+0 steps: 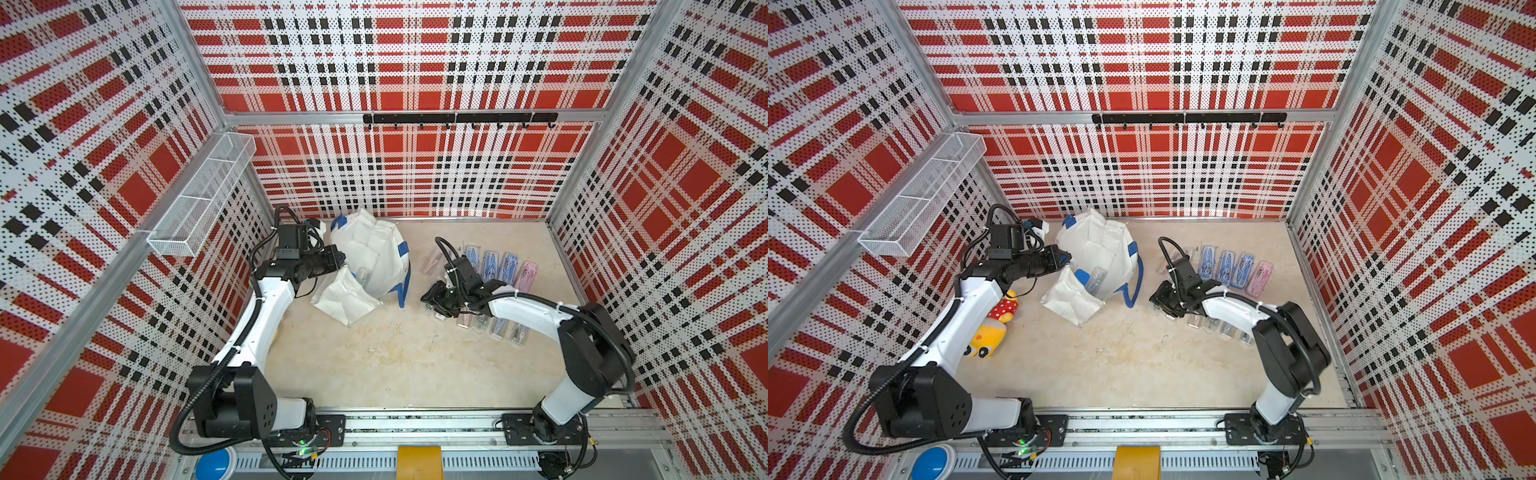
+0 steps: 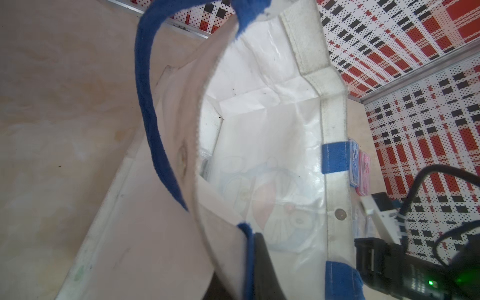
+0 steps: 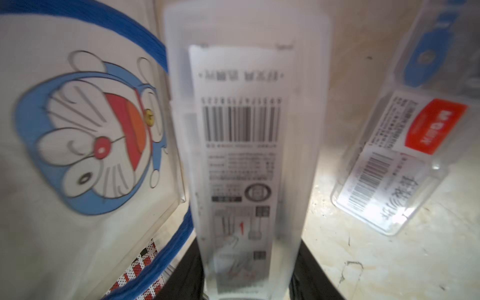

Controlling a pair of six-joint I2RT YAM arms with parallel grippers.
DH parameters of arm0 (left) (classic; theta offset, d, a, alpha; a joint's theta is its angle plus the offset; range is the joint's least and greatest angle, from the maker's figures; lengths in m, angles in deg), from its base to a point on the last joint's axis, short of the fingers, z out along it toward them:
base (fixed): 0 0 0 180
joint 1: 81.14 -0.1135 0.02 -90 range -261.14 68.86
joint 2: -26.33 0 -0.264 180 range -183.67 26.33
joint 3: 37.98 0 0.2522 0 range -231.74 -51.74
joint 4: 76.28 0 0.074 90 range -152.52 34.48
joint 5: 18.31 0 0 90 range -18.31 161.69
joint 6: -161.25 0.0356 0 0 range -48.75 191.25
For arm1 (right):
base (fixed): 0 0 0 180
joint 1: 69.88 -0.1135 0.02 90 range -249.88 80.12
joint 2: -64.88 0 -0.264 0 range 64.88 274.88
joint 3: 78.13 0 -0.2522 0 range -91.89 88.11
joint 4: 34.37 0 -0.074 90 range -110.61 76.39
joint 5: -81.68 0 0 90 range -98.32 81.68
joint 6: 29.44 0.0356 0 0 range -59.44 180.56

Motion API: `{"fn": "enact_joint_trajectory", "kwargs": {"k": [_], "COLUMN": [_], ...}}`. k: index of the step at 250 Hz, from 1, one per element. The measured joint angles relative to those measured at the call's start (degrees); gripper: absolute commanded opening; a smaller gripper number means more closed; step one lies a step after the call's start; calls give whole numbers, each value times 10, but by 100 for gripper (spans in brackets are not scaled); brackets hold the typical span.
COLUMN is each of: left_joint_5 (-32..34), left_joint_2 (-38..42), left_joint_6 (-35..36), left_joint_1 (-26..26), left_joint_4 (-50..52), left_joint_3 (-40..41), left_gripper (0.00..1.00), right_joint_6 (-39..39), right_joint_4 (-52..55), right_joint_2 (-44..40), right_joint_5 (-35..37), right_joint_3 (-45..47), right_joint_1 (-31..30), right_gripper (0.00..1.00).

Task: Take out the compass set from the canvas bag
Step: Place the compass set at the center of the board.

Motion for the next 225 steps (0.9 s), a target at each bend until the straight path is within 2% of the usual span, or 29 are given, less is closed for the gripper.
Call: {"fn": "enact_joint_trajectory", "kwargs": {"k": [50, 132, 189, 225], "left_joint_5": [2, 3, 2, 2], "left_joint_2": [-6, -5, 3, 13], "left_joint_6": [9, 41, 51, 52], "left_joint_1": [3, 35, 73, 86], "left_joint_4": [8, 18, 18, 18], "left_joint_3": [-10, -17, -19, -19], "left_gripper": [0, 0, 0, 0], "right_joint_6": [15, 45, 61, 61], "right_joint_4": [12, 20, 21, 21], "right_joint_2": [81, 94, 95, 72], "right_joint_5": [-5, -2, 3, 9], "right_joint_3": [-51, -56, -46, -37], "right_joint_1": [0, 0, 0, -2], "right_gripper": [23, 35, 62, 71]}}
